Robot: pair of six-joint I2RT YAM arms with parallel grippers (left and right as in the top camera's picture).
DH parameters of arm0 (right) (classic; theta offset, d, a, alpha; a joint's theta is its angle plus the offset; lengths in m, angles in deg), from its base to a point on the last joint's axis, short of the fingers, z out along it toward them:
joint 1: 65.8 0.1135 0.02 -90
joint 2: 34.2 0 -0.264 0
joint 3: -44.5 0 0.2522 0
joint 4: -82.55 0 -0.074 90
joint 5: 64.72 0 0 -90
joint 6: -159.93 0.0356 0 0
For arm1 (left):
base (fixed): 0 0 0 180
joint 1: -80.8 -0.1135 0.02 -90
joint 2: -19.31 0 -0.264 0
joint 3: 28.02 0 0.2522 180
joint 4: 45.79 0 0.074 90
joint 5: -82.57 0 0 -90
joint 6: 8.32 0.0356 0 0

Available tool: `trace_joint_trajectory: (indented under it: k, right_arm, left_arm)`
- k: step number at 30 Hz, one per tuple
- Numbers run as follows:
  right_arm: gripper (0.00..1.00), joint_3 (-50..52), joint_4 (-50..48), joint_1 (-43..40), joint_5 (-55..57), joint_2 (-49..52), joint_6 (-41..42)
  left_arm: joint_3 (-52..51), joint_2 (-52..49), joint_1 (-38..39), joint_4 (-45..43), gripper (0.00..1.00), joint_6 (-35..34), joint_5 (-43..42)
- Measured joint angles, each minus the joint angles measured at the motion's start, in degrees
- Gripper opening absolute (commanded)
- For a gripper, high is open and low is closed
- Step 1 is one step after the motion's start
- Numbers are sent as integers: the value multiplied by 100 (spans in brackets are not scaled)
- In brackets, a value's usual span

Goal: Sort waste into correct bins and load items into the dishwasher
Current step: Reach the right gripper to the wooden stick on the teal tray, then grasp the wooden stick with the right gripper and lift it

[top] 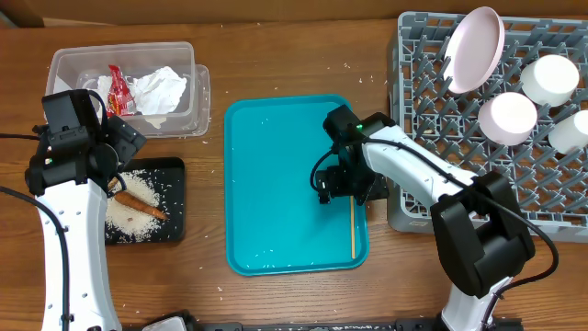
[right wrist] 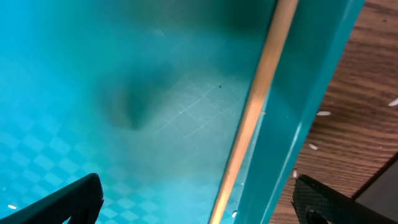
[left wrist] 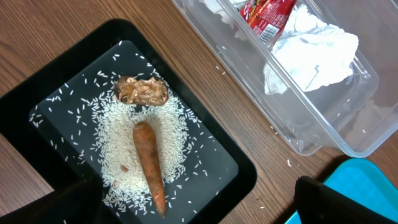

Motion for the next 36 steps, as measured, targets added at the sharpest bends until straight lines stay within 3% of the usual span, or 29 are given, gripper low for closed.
trace_joint_trajectory:
  k: [31,33,36]
  right_arm:
    - [99,-4,-398,415,413,330,564]
    - [91,-39,-389,439,435,372,599]
    - [68,-79,-328,435,529,426,632]
  left_arm:
    - [0,0,0,2,100,0,0]
    - [0,0,0,0,100,0,0]
    - [0,0,0,0,100,0,0]
